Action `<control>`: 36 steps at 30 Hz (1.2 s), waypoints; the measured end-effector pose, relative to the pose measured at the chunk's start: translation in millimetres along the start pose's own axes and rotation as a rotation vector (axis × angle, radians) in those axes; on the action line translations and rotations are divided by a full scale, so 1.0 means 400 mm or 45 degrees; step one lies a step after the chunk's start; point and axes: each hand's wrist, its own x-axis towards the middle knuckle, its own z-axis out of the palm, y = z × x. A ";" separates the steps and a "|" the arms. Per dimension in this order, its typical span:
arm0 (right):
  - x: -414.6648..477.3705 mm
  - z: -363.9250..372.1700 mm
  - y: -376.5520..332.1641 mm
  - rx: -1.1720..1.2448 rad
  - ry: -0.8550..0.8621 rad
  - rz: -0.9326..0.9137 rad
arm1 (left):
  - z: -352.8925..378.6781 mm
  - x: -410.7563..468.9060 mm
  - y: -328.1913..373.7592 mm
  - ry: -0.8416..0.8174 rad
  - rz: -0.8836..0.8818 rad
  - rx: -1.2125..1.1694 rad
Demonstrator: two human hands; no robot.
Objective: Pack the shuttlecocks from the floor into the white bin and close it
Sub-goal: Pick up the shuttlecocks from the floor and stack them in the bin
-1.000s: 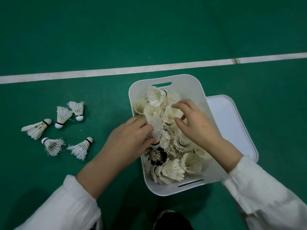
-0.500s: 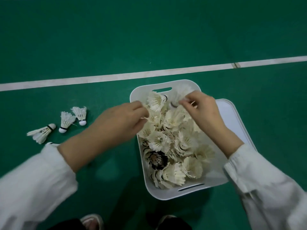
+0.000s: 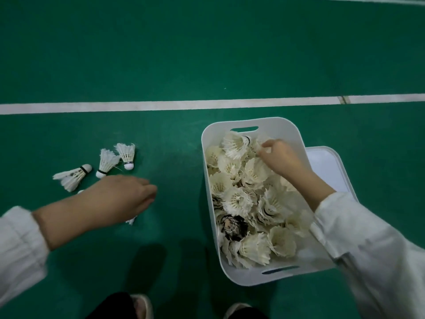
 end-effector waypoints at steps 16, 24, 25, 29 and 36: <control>-0.352 0.396 -0.474 -0.637 -0.113 -1.233 | 0.332 -0.256 -0.078 -0.065 -0.719 -0.559; -0.262 0.528 -0.563 -1.046 -0.291 -1.447 | 0.395 -0.216 -0.175 0.185 -0.367 -0.054; -0.245 0.540 -0.562 -1.113 -0.352 -1.433 | 0.404 -0.212 -0.182 0.114 -0.297 0.040; -0.208 0.524 -0.571 -1.115 -0.459 -1.376 | 0.461 -0.203 -0.222 -0.058 -0.304 0.237; -0.180 0.486 -0.572 -0.643 -0.453 -1.148 | 0.448 -0.216 -0.224 0.343 -0.445 -0.506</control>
